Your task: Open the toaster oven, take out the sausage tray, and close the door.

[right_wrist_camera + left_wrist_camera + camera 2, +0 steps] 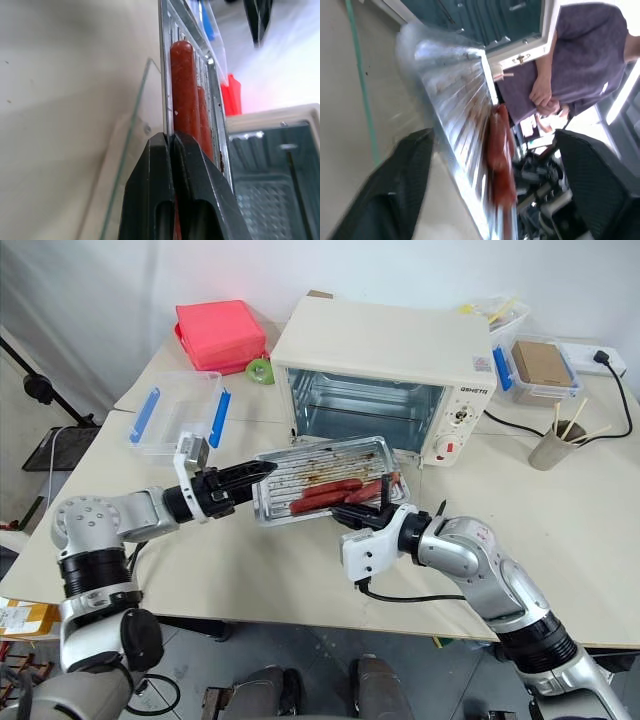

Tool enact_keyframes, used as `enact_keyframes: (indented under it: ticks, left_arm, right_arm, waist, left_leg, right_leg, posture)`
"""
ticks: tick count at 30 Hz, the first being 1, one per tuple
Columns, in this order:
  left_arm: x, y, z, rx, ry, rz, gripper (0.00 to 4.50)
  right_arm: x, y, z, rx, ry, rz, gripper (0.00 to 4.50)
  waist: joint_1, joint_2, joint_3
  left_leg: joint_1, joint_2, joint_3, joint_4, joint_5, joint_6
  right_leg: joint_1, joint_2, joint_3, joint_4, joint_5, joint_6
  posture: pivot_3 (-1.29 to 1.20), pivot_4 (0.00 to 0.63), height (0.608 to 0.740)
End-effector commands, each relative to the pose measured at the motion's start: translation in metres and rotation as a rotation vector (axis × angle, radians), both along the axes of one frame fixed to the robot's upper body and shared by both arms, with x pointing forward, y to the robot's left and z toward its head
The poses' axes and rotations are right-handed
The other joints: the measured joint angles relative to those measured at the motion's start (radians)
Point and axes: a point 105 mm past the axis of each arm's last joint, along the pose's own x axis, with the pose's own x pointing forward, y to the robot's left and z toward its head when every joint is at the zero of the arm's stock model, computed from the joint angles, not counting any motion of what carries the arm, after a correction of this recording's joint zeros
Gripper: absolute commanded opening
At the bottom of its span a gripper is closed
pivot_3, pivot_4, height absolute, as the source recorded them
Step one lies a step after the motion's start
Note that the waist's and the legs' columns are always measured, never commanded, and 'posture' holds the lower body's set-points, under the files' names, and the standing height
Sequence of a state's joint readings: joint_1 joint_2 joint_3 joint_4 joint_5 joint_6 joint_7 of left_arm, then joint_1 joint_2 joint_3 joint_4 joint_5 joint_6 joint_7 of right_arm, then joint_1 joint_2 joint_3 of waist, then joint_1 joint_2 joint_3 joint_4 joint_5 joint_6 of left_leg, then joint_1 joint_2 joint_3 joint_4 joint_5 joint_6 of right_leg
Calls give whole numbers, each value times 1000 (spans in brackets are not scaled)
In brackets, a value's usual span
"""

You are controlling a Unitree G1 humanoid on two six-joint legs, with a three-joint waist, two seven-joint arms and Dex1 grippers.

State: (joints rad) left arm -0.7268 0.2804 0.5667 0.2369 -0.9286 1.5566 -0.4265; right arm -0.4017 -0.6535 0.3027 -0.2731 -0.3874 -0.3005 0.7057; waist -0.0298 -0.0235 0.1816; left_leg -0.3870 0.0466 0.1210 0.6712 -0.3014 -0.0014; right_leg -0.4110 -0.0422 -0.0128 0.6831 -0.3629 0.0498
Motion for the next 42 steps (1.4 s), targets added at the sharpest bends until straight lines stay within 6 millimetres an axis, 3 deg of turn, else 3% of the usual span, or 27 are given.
enact_keyframes:
  ticks: [1, 11, 13, 20, 27, 30, 34, 38, 42]
  left_arm:
    - [-6, 1, 8, -11, -24, 2, 2776]
    - [-4, 1, 6, -69, 29, 1, 14]
    - [-4, 3, 8, -102, 37, -1, 14]
    - [-1, 42, -7, -136, 163, 121, 0]
    - [-32, 84, -4, -190, 160, 119, 0]
    - [-44, 98, -5, -251, 148, 158, 0]
    - [-58, 103, -13, -308, 148, 242, 0]
    - [-70, 108, -28, -367, 145, 369, 0]
    - [-79, 113, -35, -440, 122, 511, 0]
  right_arm:
    - [-4, 3, 15, 41, -44, 33, 9]
    - [-1, 0, 17, 67, -28, 16, 9]
    - [-2, -1, 19, 101, 11, 15, 9]
    - [-23, -13, 15, 92, 96, 123, 1860]
    - [-6, -78, 13, 206, 222, -58, 1860]
    - [3, -113, 10, 286, 265, -161, 1315]
    - [11, -143, 2, 332, 309, -231, 15]
    - [23, -170, -18, 407, 415, -330, 15]
    - [27, -174, -42, 426, 560, -347, 15]
  waist:
    - [-1, 0, 0]
    - [1, -1, 0]
    - [0, -1, 1]
    - [-2, -1, 1]
    - [1, -2, 1]
    - [1, -2, 0]
    - [0, -2, 0]
    - [-2, -2, 0]
    - [-3, -2, 0]
  left_leg:
    - [0, 0, 0, 0, 0, 0]
    - [0, 0, 0, 1, 0, 0]
    - [0, 0, 0, 1, 0, 0]
    - [1, 0, -1, 2, 0, 0]
    - [1, 0, -2, 3, -1, -1]
    - [2, 0, -3, 4, -1, 0]
    - [2, 0, -3, 4, -1, 0]
    - [3, 0, -4, 4, -1, 0]
    - [4, 1, -3, 5, -1, 1]
  right_leg:
    - [0, 0, 0, 0, 0, 0]
    - [0, 0, 0, 1, 0, 0]
    - [0, 0, 0, 1, 0, 0]
    - [0, 0, 0, 2, 0, 0]
    - [1, -1, -1, 1, 0, 0]
    - [3, -2, -2, 1, 0, 0]
    - [4, -2, -2, 1, 0, 0]
    - [5, -2, -2, 1, 0, 0]
    - [7, -1, -2, -1, 0, 0]
  posture:
    - [0, 150, 740]
    - [0, 150, 740]
    - [0, 150, 740]
    - [0, 150, 740]
    - [0, 150, 740]
    - [0, 150, 740]
    - [0, 150, 740]
    - [0, 150, 740]
    - [0, 150, 740]
